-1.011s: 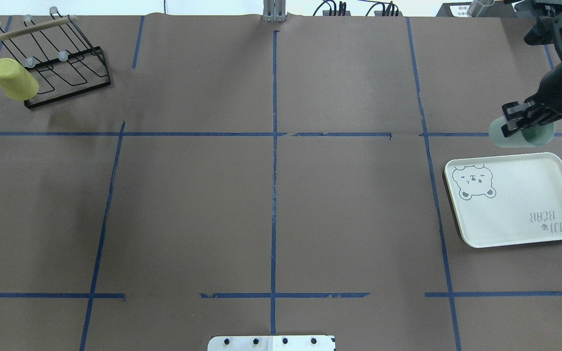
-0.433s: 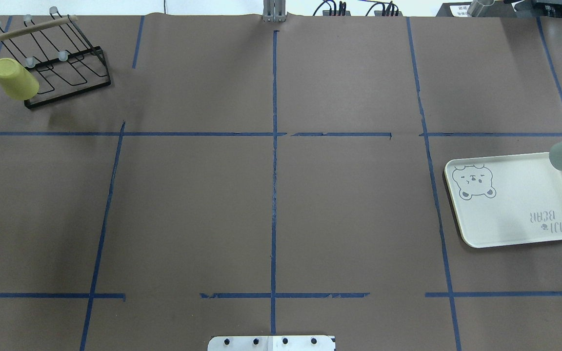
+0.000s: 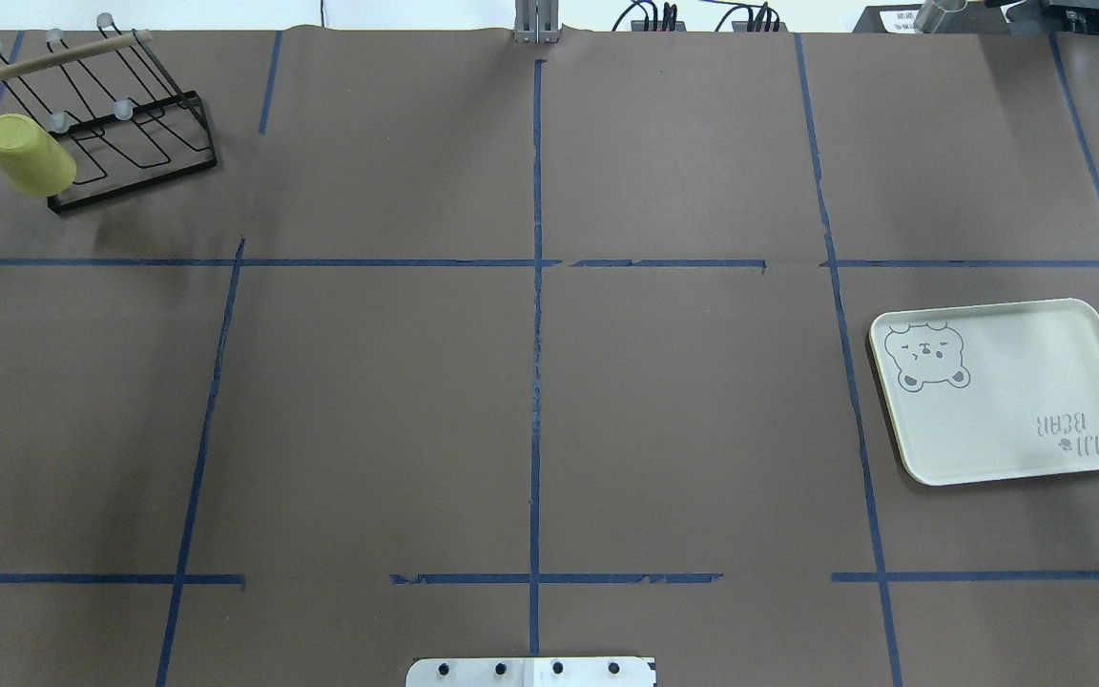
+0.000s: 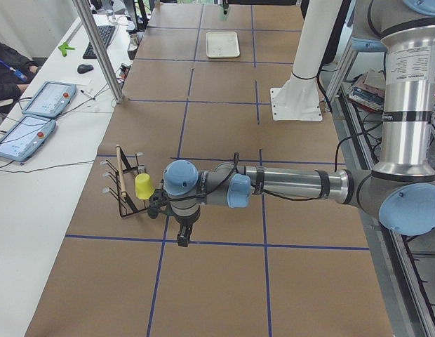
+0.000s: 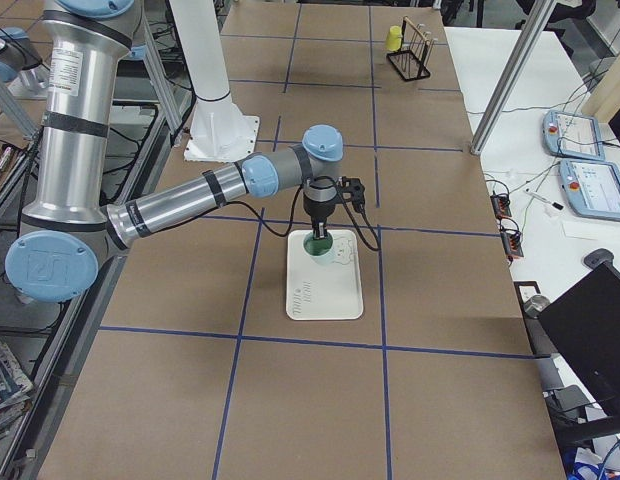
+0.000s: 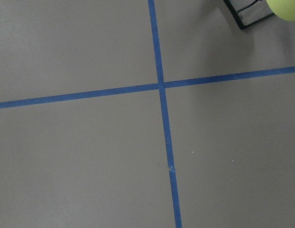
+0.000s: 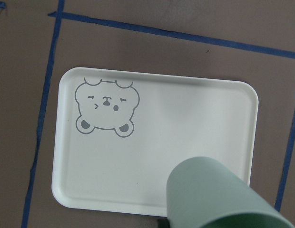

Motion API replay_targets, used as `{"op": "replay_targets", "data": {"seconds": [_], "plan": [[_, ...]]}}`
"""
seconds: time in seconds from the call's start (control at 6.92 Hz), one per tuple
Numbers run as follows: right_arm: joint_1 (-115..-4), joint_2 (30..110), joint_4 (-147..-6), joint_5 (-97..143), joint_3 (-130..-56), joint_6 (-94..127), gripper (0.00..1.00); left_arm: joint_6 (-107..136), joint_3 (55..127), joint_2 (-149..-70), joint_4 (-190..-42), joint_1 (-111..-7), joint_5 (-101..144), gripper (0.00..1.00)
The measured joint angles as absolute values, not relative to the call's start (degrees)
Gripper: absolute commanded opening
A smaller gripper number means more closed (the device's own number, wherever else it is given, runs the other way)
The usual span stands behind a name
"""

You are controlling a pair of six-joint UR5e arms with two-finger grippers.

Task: Left arm grabs green cup and hands to right arm on tray

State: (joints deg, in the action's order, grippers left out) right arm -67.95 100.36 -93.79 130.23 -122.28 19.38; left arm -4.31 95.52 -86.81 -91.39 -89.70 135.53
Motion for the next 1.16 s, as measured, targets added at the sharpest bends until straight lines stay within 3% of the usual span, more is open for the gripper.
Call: {"op": "replay_targets", "data": {"seconds": [0.87,1.01,1.16], "plan": [[-57.71,93.36,-93.65,128.15,-111.85,22.6,0.08,-1.88,96.4,-86.72,-92.1,-89.74,135.7,1.0],[-56.35,91.5,-93.67,127.78,-109.85,22.6,0.27,-1.86,96.42,-86.74,-92.11,-89.74,135.7,1.0],[-55.58,89.3,-93.68,127.58,-107.52,22.47,0.67,-1.85,96.42,-86.74,-92.11,-89.74,135.7,1.0]]}}
